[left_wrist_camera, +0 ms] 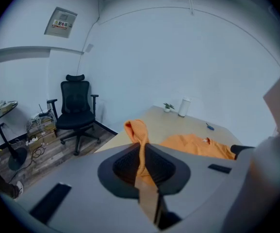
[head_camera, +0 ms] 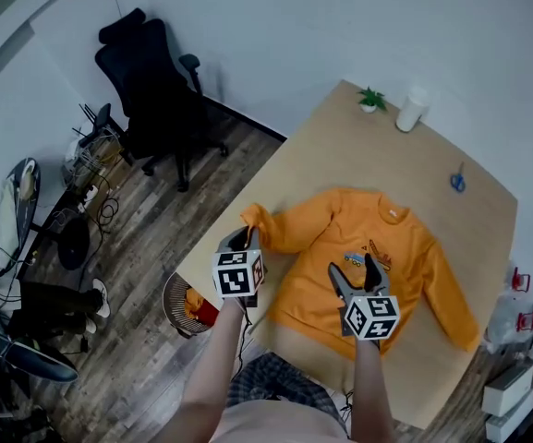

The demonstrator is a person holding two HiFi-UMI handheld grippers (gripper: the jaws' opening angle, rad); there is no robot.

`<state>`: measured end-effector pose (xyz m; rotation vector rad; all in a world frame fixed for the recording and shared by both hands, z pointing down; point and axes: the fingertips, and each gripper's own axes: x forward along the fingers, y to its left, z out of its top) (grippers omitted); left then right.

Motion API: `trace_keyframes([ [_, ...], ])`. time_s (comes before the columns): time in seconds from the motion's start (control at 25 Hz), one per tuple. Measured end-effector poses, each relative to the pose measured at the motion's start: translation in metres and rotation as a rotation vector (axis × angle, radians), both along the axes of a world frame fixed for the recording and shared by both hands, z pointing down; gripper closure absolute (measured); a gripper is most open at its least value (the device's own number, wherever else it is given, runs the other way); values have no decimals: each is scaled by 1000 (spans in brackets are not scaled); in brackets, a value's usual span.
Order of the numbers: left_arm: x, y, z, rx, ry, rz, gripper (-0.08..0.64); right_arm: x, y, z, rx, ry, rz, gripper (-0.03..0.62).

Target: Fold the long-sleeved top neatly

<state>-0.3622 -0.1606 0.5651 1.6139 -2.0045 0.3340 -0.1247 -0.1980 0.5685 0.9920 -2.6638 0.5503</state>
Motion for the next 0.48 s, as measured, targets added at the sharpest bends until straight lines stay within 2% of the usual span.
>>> trace_keyframes([
  [0.48,79,-80,-37,74,-20,202,529,71,-17,0,-5,20,148,199],
])
